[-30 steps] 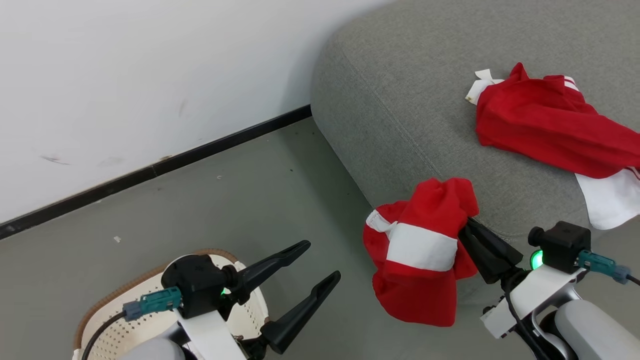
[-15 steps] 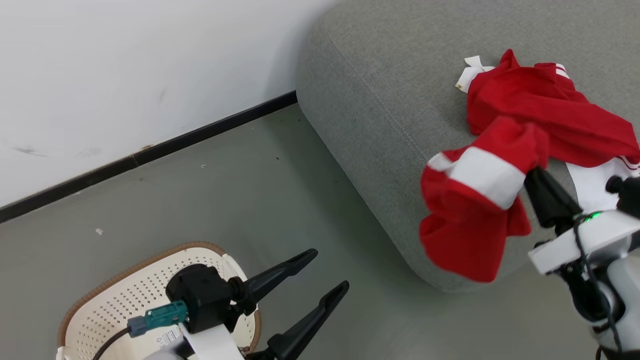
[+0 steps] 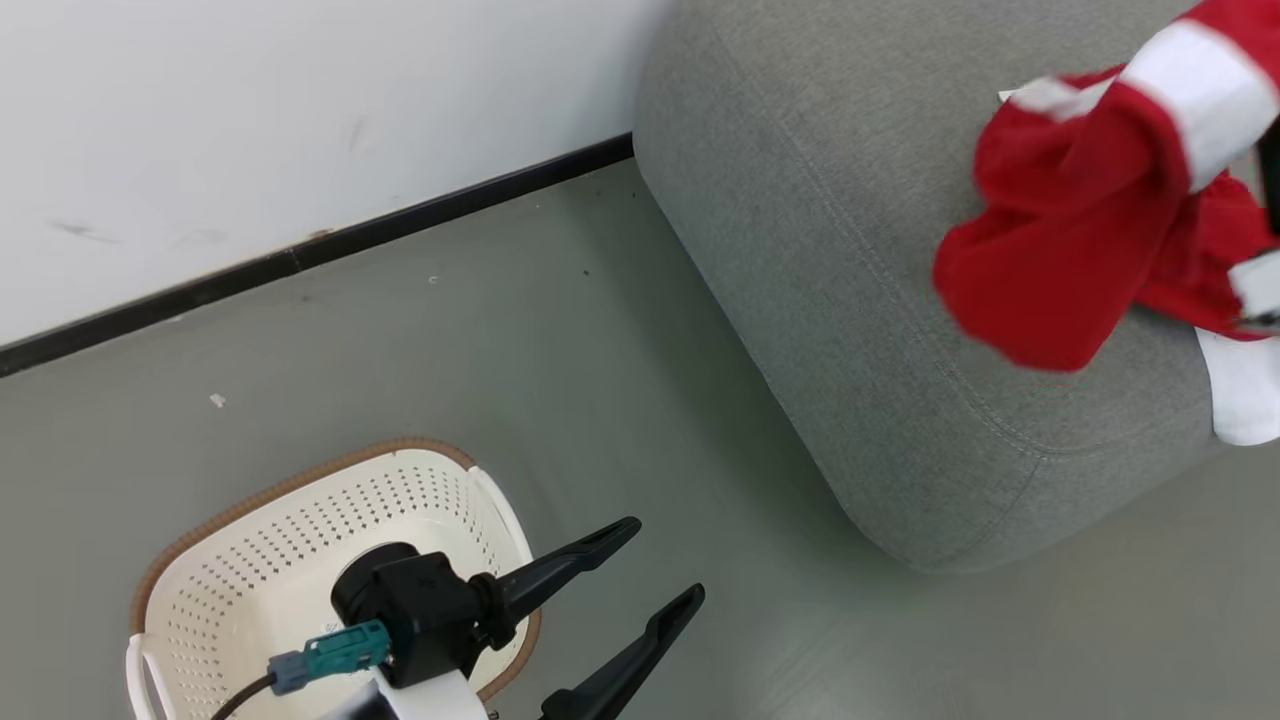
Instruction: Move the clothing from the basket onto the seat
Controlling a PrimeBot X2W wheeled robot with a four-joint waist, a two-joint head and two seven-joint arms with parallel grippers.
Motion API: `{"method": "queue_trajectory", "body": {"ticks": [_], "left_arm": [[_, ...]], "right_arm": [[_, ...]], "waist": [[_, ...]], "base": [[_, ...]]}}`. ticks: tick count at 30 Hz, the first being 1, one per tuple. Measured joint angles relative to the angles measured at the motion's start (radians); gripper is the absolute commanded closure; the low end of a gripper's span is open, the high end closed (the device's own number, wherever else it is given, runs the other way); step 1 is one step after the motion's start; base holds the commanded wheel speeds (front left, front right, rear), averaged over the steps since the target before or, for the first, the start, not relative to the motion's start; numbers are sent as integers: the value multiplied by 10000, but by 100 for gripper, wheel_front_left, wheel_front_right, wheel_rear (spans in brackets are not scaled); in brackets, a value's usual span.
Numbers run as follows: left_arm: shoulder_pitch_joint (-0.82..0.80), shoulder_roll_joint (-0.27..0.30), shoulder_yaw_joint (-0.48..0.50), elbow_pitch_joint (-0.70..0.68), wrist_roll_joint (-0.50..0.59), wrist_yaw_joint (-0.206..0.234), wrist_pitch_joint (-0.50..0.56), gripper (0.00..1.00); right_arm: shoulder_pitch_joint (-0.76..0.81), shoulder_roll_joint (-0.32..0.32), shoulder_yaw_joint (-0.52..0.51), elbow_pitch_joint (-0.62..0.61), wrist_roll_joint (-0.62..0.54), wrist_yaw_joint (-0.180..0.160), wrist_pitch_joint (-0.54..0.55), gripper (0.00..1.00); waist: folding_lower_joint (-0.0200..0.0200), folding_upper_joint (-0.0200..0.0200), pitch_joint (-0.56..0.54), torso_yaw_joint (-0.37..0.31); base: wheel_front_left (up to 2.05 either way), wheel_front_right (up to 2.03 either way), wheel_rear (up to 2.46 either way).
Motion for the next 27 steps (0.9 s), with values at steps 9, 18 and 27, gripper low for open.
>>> {"method": "queue_trajectory", "body": {"ticks": [9, 18, 27], "left_arm": [[-7, 201, -286, -245, 184, 90, 596, 0], [-70, 282, -403, -437, 201, 90, 1014, 0], [-244, 343, -395, -579, 201, 209, 1287, 0]], "right_arm": [[-2353, -736, -1346, 1030, -594, 0, 295, 100], [-4189, -1440, -1636, 1154, -1567, 0, 437, 100], [-4684, -2328, -1977, 1870, -2422, 0, 518, 100]], "waist": [[0, 0, 540, 413], [0, 0, 1068, 714], [0, 0, 1631, 881]], "base": [[0, 0, 0], [0, 0, 0], [0, 0, 0]]}}
